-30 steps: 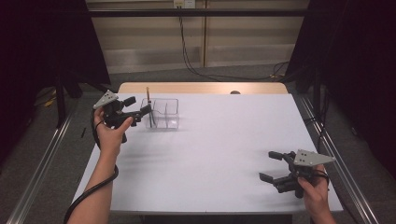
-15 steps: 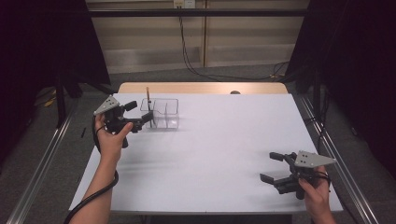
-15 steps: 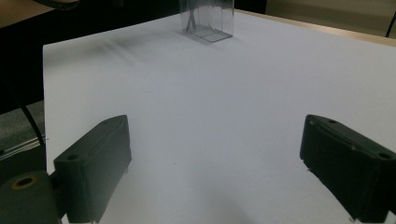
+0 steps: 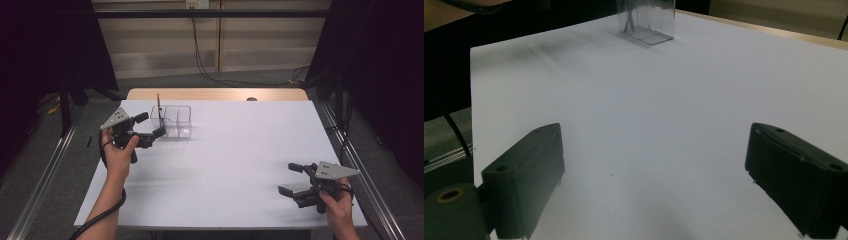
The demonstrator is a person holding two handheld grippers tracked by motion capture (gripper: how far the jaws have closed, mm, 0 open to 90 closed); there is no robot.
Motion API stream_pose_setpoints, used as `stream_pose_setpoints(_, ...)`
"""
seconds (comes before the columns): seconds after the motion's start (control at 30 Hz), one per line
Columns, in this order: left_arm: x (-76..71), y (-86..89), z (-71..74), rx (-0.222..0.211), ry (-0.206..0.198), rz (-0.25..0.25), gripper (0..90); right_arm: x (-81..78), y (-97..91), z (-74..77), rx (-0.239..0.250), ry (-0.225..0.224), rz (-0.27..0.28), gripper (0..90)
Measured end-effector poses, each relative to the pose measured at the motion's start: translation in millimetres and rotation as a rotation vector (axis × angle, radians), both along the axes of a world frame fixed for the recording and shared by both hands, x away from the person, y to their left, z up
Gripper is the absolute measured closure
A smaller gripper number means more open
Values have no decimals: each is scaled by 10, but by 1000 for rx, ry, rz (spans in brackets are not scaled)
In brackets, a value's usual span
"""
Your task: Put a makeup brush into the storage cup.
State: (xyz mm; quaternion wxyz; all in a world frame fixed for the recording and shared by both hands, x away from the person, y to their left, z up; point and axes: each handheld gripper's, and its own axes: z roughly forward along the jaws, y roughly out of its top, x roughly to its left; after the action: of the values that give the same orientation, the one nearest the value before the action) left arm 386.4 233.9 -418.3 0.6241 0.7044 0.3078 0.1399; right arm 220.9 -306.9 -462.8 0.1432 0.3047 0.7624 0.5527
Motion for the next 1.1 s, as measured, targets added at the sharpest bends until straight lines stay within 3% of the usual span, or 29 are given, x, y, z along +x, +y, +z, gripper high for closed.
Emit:
stream_pose_setpoints(0.17, -77, -14, -46, 16, -5, -23, 0, 11, 10, -2, -2, 1, 3, 84)
stream_pose_setpoints(0.7, -259, -103, -145, -12, -10, -108, 0, 6, 10, -6, -5, -1, 6, 84)
stream_pose_setpoints(1.1, -387, -119, -169, 7, -14, -150, 0, 5, 10, -4, -5, -1, 7, 84)
